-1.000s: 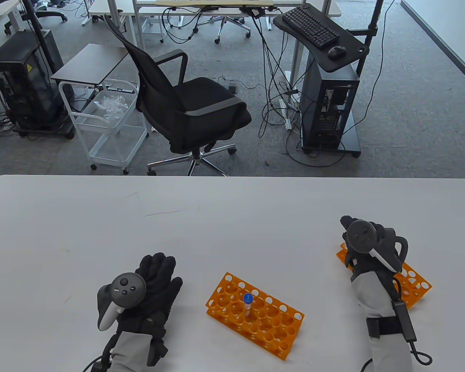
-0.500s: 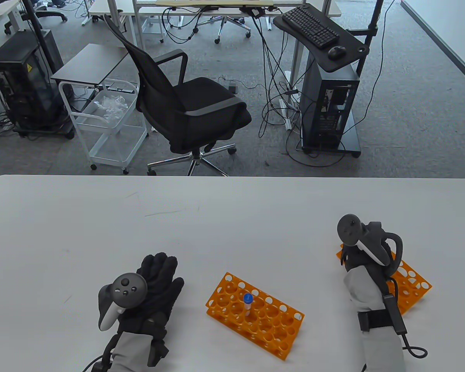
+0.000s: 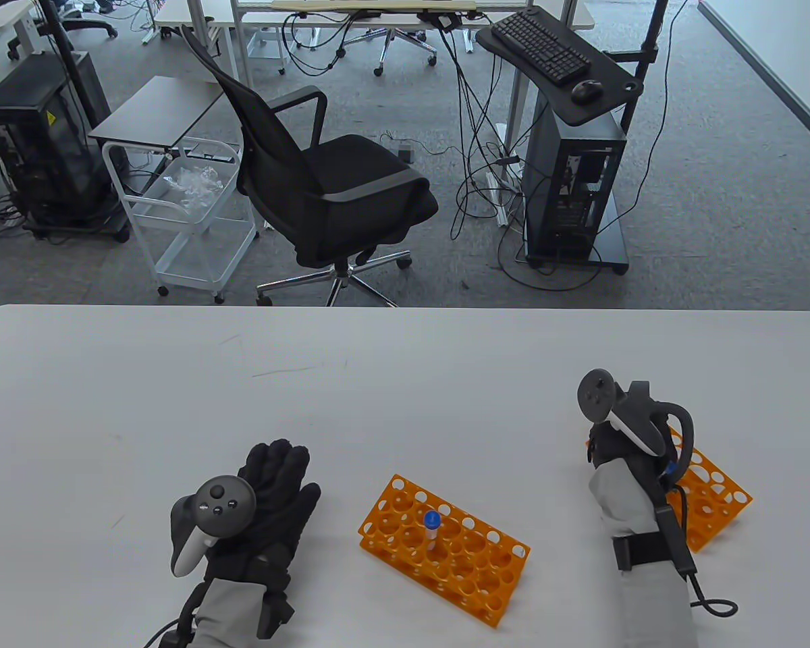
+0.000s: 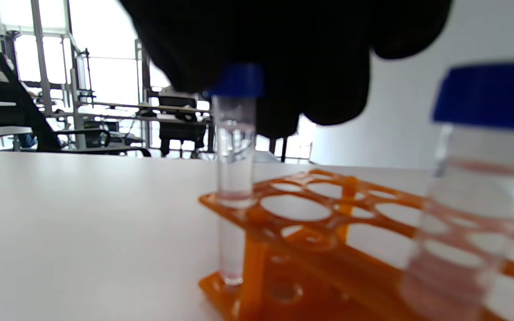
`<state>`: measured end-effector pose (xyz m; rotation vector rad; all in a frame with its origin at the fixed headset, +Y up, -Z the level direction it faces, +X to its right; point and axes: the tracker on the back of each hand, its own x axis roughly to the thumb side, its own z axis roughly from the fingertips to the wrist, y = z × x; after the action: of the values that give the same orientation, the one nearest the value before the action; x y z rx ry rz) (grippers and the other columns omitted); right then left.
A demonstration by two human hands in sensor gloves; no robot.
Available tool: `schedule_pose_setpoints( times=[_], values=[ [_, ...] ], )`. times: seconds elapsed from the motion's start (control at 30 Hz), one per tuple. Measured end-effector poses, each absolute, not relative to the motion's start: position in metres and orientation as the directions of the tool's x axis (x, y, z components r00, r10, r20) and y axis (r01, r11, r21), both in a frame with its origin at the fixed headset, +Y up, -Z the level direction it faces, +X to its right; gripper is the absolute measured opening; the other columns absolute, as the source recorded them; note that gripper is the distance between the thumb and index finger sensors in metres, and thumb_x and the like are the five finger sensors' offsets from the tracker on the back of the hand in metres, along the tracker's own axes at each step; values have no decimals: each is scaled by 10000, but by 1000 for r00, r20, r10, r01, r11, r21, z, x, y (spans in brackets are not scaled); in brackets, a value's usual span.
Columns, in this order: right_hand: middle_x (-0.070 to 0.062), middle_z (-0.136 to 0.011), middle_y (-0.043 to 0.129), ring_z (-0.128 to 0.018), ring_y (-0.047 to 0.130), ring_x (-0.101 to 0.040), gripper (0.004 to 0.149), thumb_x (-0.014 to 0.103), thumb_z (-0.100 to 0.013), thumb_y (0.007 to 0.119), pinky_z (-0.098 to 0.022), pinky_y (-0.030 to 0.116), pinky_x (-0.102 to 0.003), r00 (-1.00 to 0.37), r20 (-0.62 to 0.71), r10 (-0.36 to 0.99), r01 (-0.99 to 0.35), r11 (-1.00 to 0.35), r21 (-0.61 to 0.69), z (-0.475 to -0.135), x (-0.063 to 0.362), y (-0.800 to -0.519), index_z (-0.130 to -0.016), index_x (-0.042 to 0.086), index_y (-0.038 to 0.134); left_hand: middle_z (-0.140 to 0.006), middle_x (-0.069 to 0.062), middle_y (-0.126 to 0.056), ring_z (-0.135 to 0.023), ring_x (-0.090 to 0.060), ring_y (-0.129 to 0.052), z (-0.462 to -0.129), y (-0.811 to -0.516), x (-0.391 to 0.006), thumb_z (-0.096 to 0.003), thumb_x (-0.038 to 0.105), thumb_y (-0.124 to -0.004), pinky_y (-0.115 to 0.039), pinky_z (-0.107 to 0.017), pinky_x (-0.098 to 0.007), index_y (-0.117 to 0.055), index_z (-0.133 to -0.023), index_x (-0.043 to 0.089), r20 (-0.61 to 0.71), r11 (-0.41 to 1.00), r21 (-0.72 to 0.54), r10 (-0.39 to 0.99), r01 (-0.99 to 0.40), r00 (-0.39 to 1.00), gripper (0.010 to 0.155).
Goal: Transfer 4 test tubes between racks (Right hand only)
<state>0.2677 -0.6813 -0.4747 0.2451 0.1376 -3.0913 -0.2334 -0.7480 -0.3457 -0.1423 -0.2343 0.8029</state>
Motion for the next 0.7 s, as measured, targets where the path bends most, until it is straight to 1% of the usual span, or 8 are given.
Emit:
schedule_pose_setpoints(
  times=[0.43,0.53,0.7],
  values=[
    [-193,-902,898,-796,832,-458,467,215,-474,786,-612,595,-649,-987,-158,-2,13,-997,-71,-473,269,-681,-932,124,796,-1209,102,-69,-1087,-131,116,-346,-748,-234,-587,647,-499,49,-804,-410,-230,-1151,406,154,686,-213,727,-696,669,670],
    [-201,-950,844,-840,777,-470,504,247,-478,785,-632,559,-659,-990,-144,10,4,-996,-94,-471,269,-679,-964,116,755,-1209,103,-68,-1087,-134,117,-346,-748,-234,-587,647,-499,49,-803,-410,-230,-1151,406,154,685,-214,727,-696,669,670],
    [-203,-968,821,-857,756,-469,520,259,-479,785,-639,547,-657,-995,-96,33,-15,-984,-176,-459,264,-663,-976,115,736,-1209,104,-69,-1087,-131,116,-346,-748,-234,-587,646,-500,49,-804,-410,-230,-1151,406,151,684,-212,729,-698,668,669]
  ],
)
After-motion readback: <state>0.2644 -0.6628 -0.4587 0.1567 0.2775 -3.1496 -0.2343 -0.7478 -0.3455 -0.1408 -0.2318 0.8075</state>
